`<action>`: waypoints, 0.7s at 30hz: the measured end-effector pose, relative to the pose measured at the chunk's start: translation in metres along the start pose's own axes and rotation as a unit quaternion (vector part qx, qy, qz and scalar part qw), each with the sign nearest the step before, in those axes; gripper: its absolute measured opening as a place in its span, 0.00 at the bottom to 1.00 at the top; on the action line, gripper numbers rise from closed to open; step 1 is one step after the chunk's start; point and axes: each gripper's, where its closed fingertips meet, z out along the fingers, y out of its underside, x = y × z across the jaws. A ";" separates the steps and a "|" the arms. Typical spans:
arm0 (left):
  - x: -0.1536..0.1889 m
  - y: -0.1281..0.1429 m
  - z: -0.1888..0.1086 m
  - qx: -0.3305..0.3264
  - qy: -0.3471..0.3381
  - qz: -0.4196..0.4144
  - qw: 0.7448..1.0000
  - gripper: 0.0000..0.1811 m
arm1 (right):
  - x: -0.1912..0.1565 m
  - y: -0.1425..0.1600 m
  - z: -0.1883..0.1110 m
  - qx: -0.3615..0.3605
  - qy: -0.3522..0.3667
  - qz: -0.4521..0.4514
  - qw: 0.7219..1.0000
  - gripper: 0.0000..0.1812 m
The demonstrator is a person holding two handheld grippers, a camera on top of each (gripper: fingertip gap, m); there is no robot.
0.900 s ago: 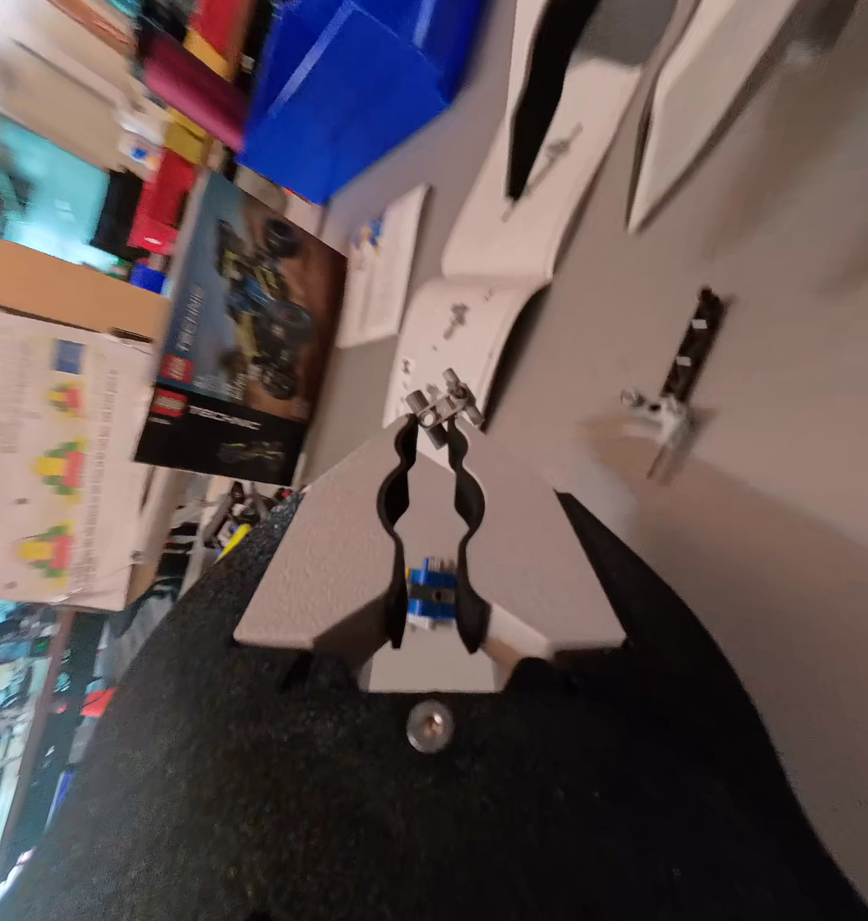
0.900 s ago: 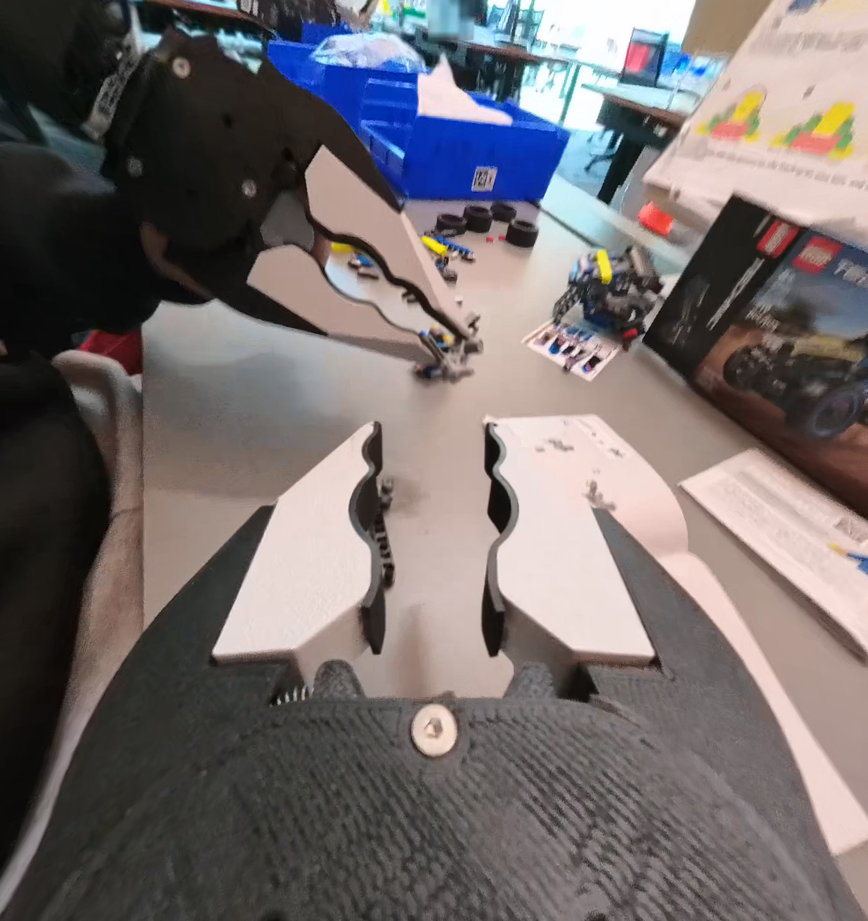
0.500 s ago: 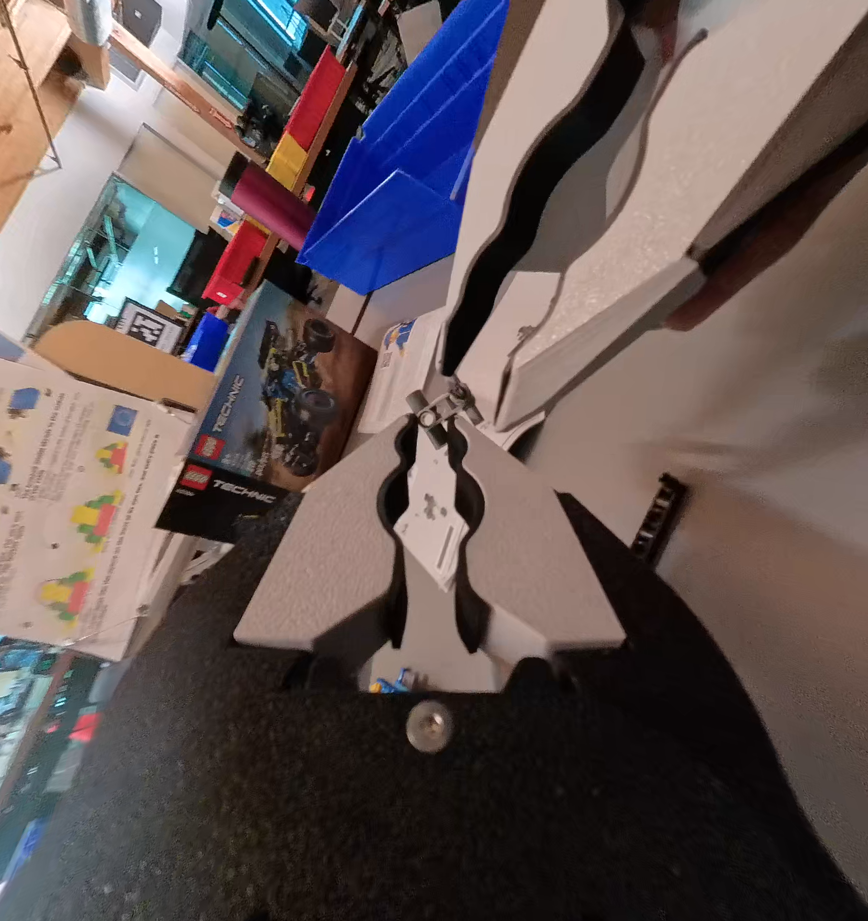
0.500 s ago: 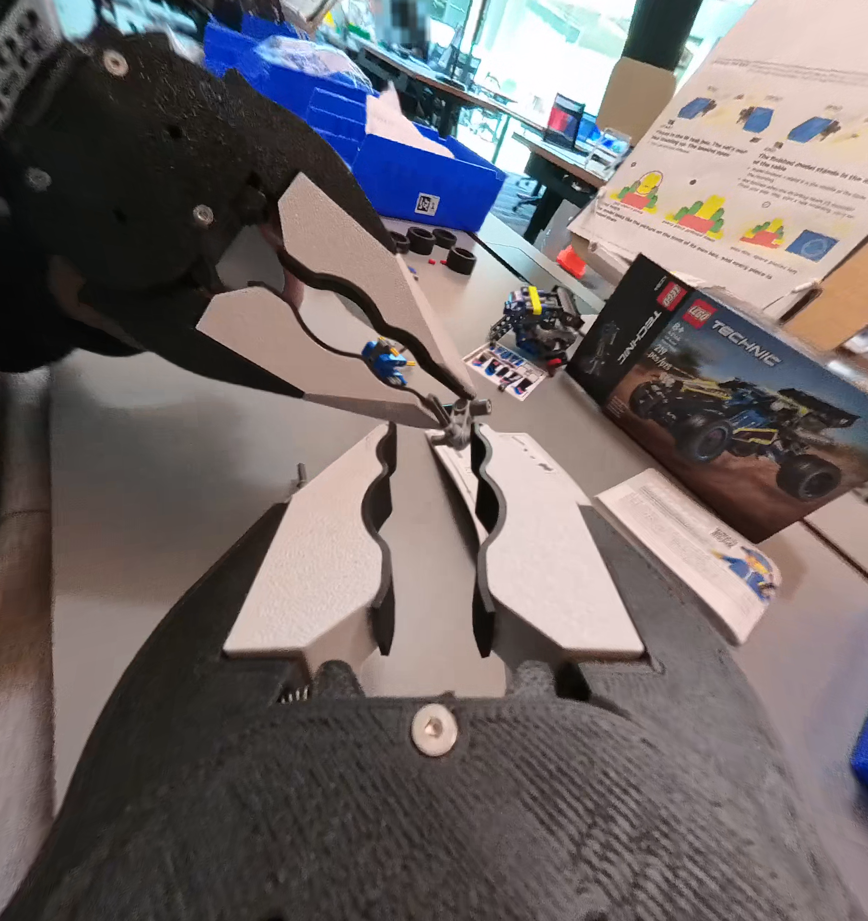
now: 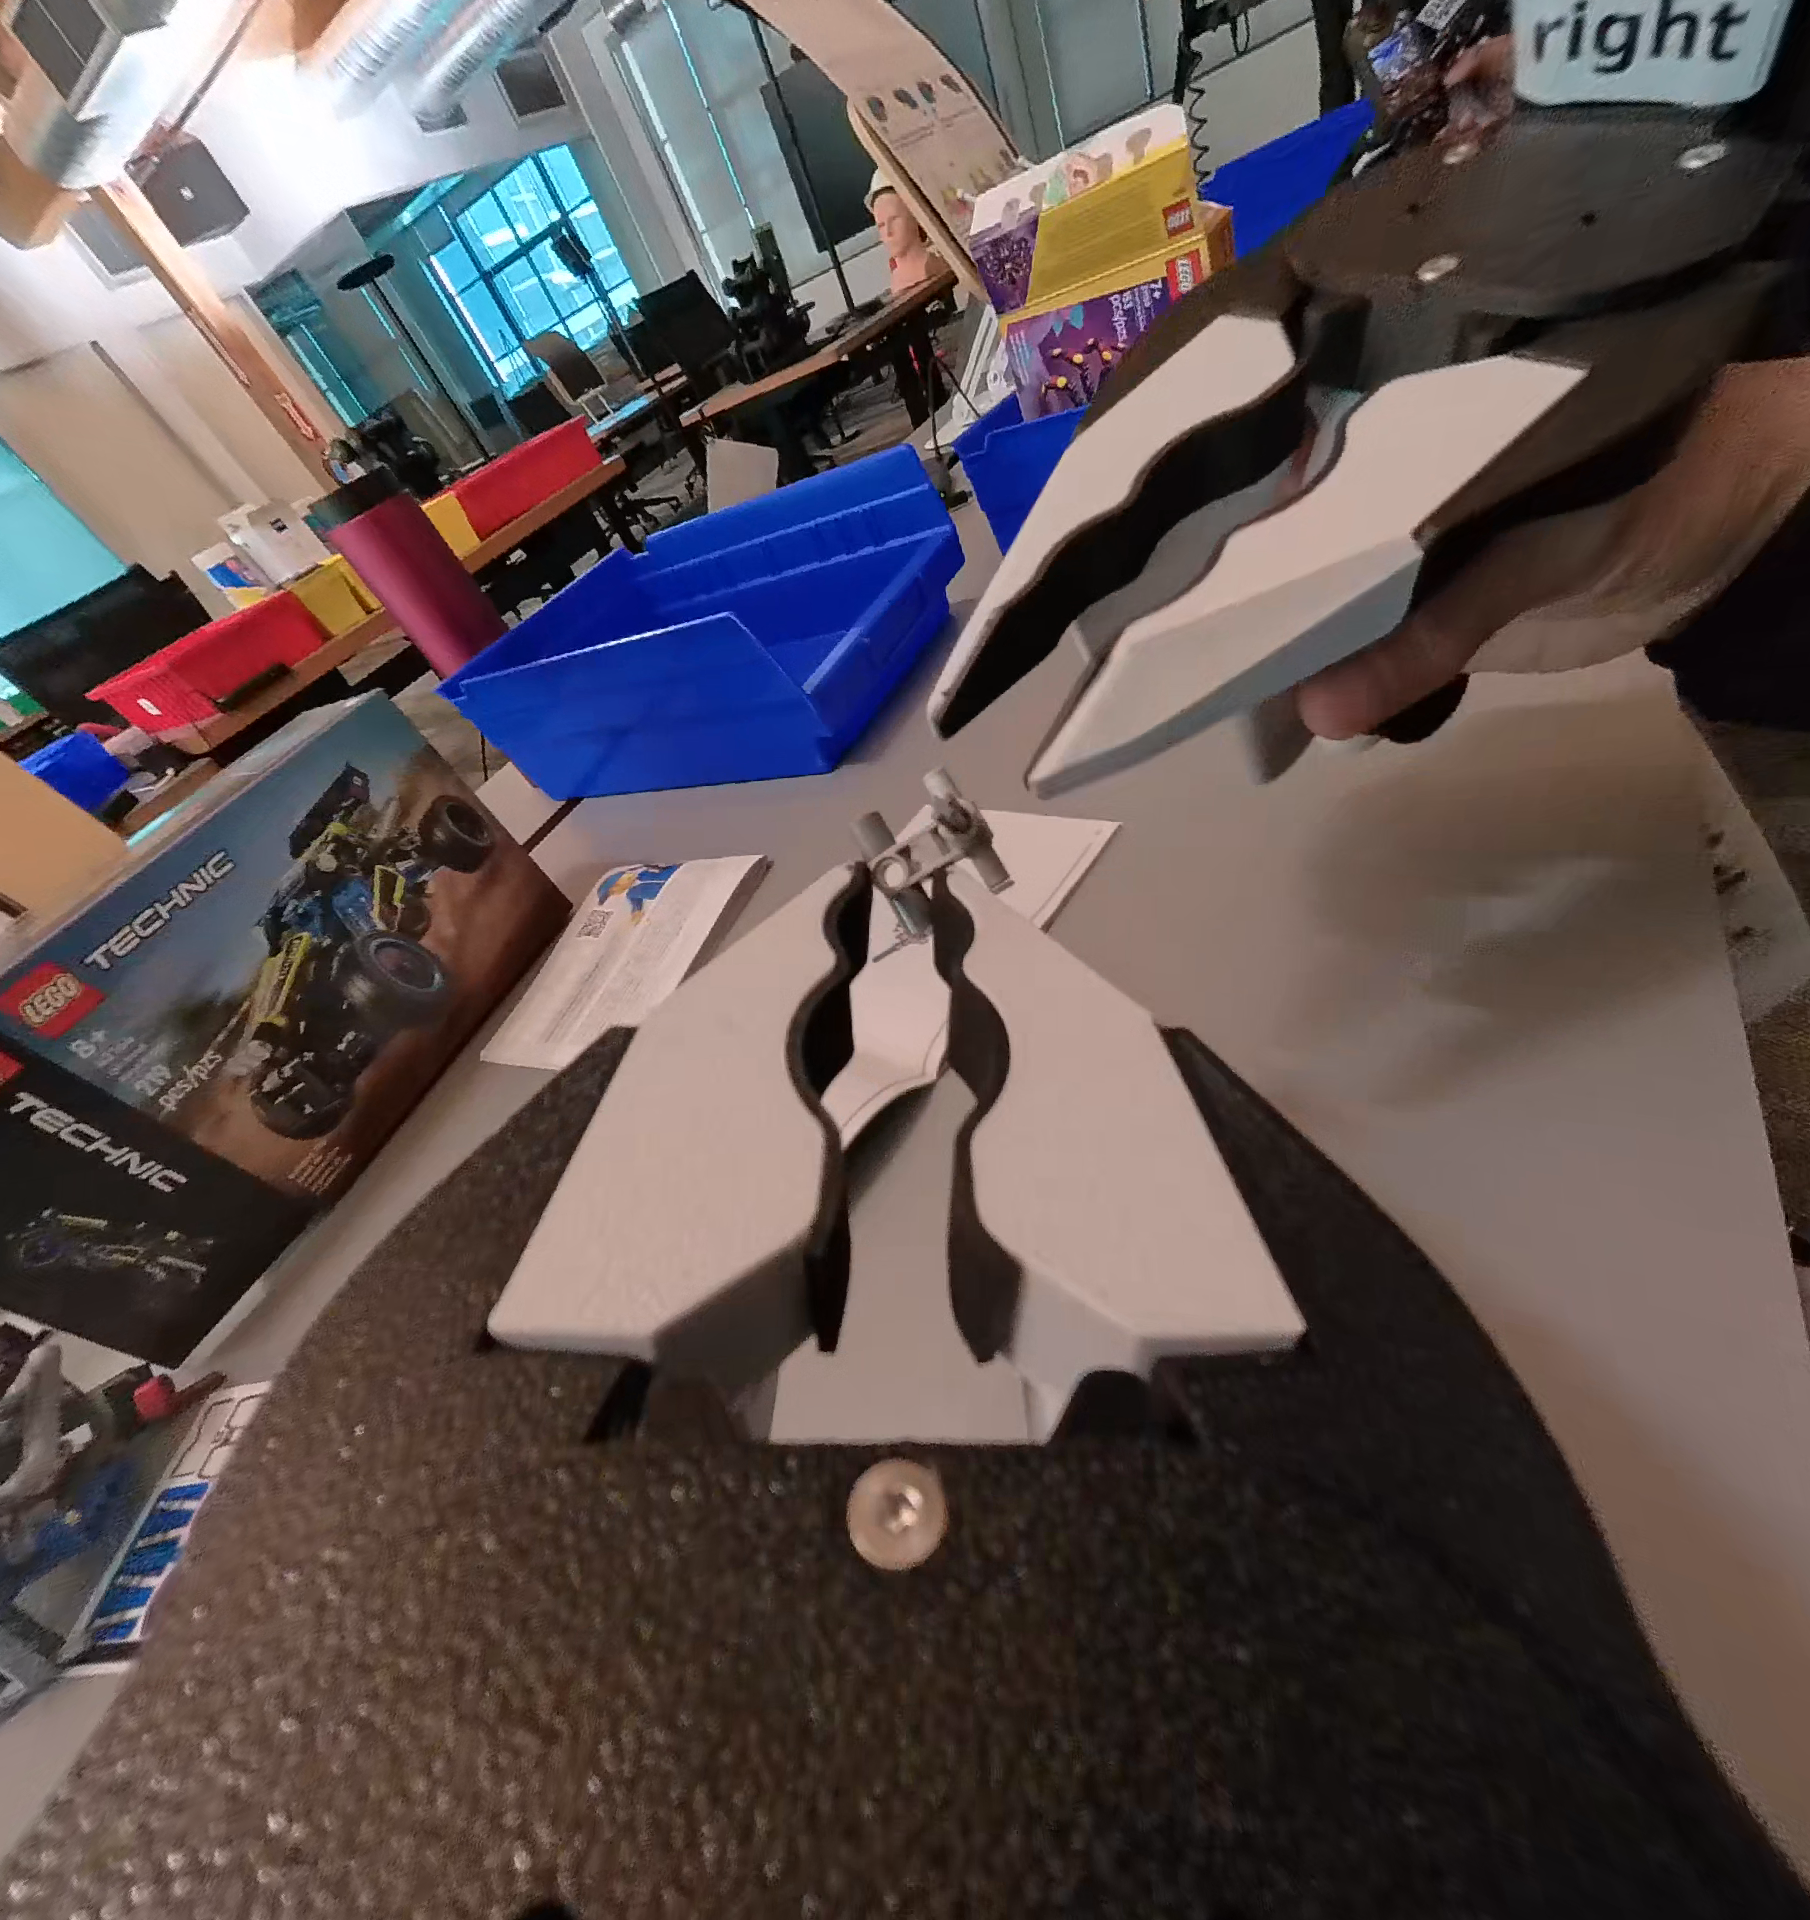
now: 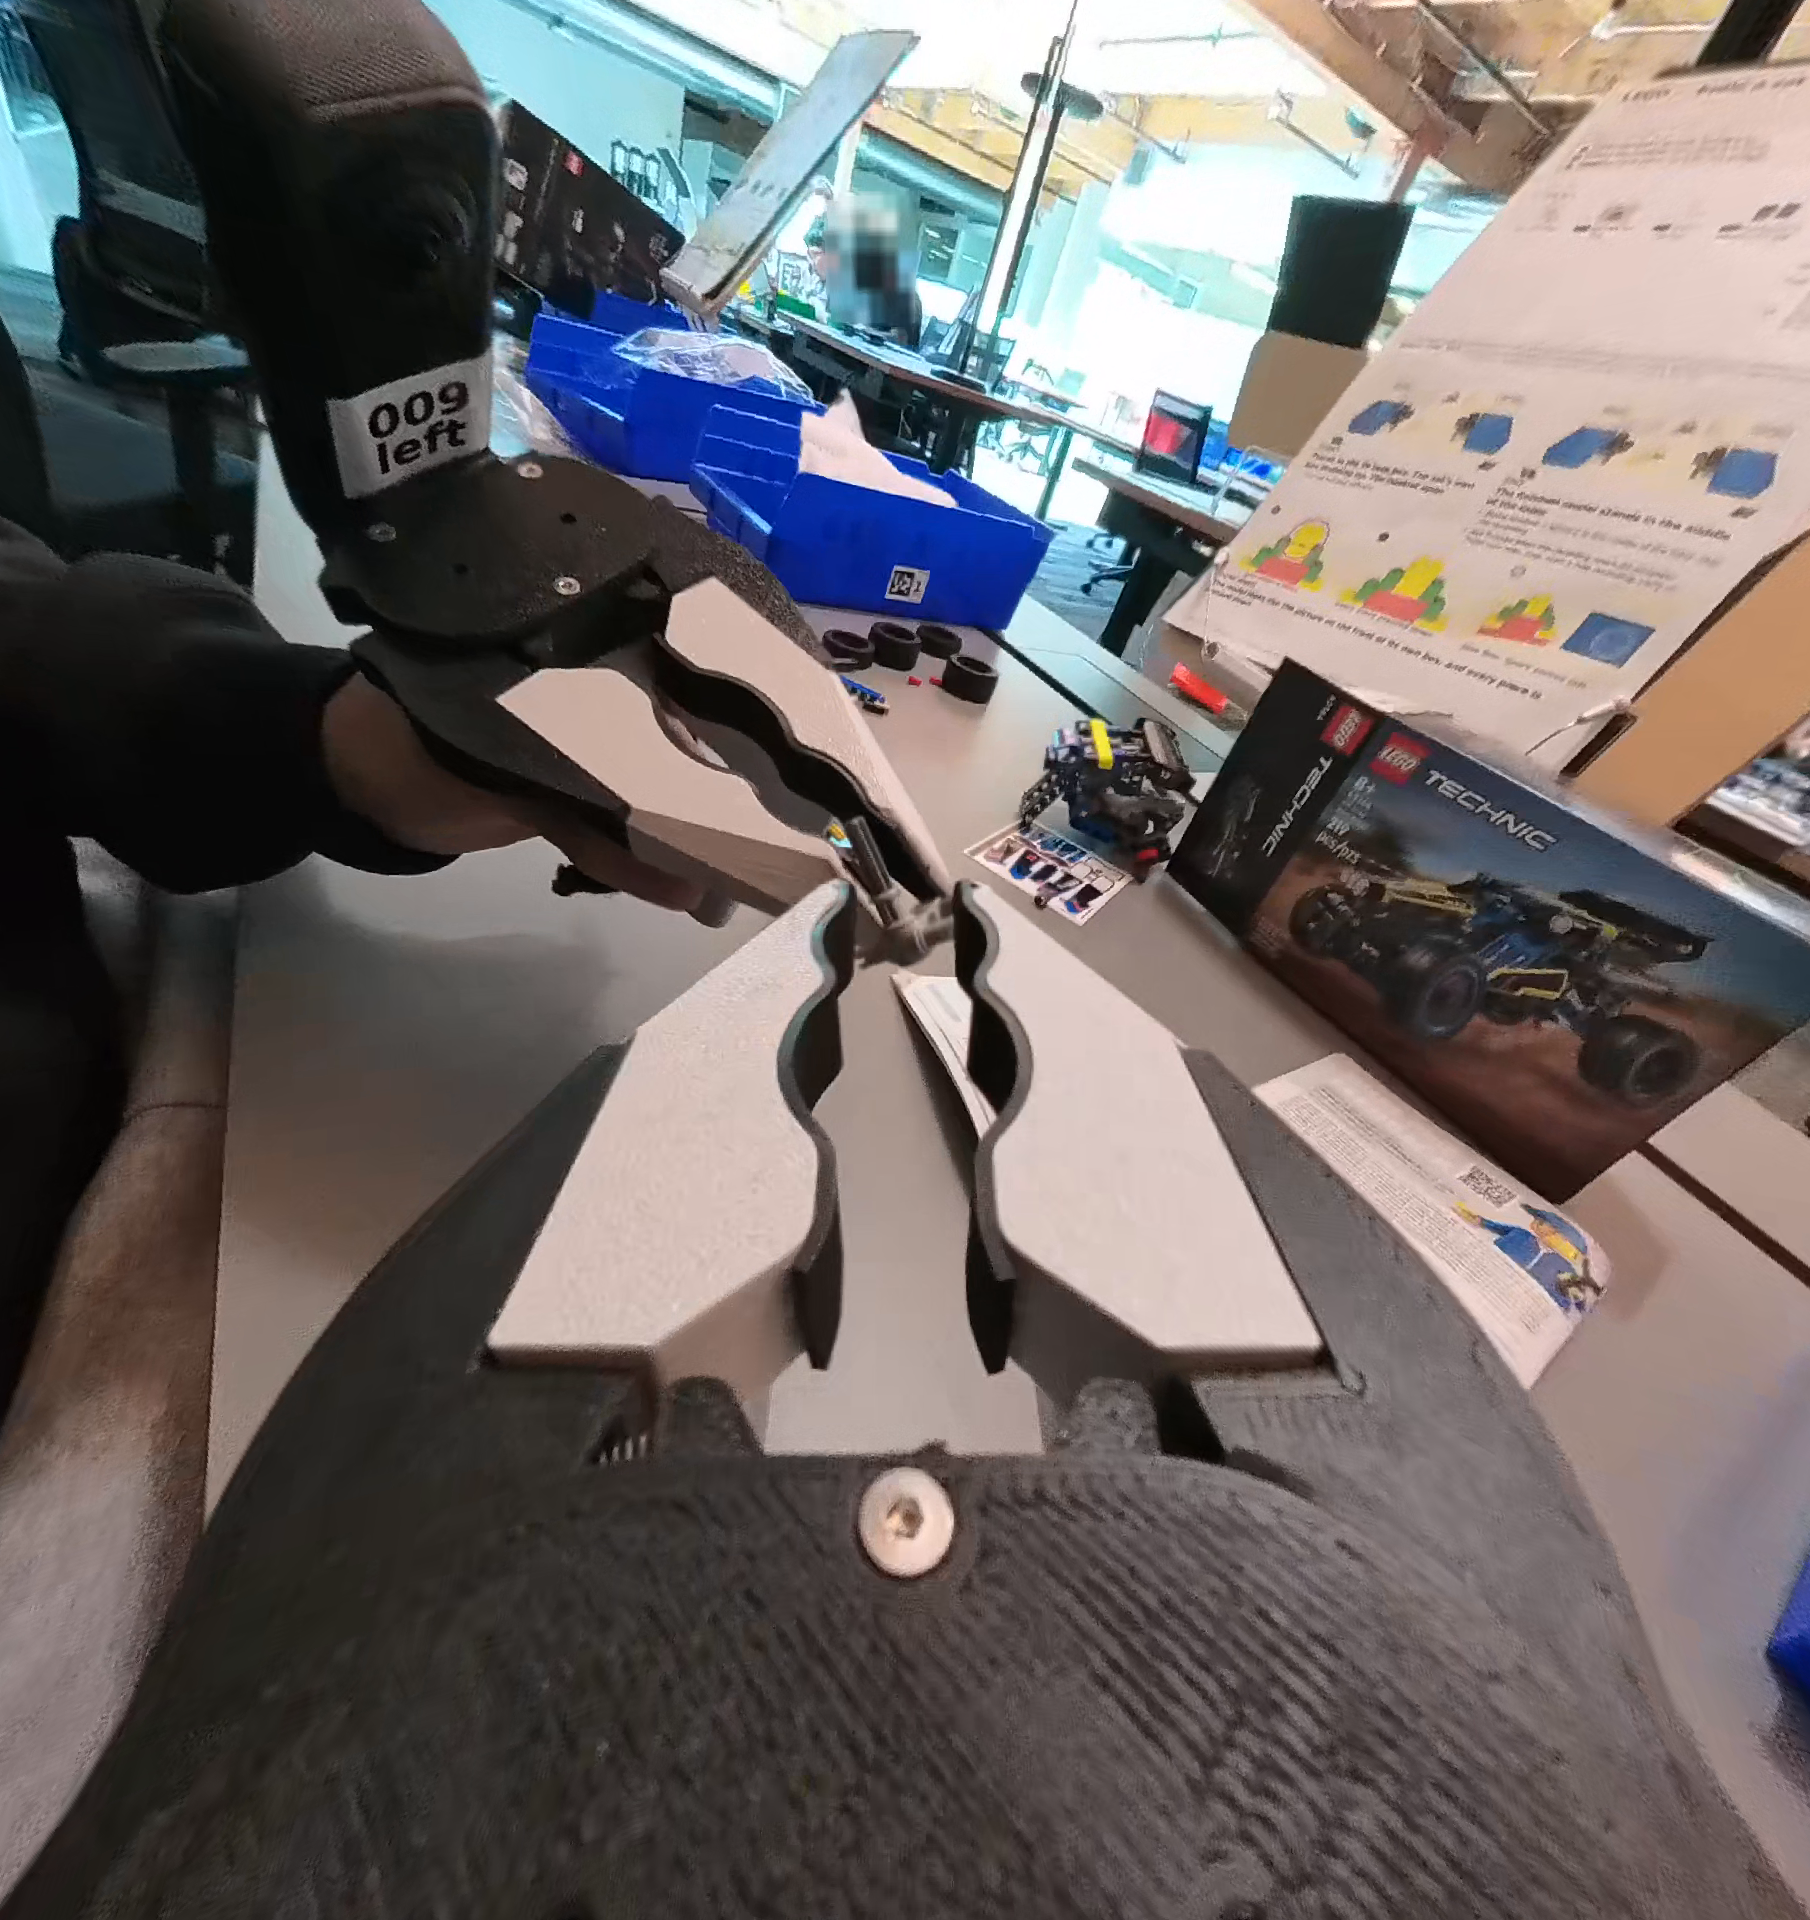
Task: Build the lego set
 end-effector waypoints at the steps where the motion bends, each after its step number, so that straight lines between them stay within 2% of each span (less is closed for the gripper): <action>1: 0.001 0.000 0.000 0.000 0.006 -0.002 1.000 0.05 | -0.002 0.000 0.001 -0.003 -0.004 0.002 1.000 0.09; 5: 0.004 0.000 -0.001 0.003 0.024 -0.047 0.999 0.04 | -0.003 0.006 0.001 0.002 -0.016 0.022 1.000 0.15; 11: 0.002 -0.003 -0.004 0.030 0.075 -0.185 0.979 0.04 | 0.003 0.015 0.004 -0.010 0.011 -0.019 1.000 0.21; 17: 0.009 -0.008 -0.003 0.051 0.131 -0.278 0.950 0.05 | -0.002 0.010 0.011 0.004 0.012 -0.044 0.999 0.15; 21: 0.007 -0.015 -0.004 0.080 0.156 -0.334 0.926 0.04 | 0.000 0.001 0.011 0.025 0.023 -0.048 0.998 0.15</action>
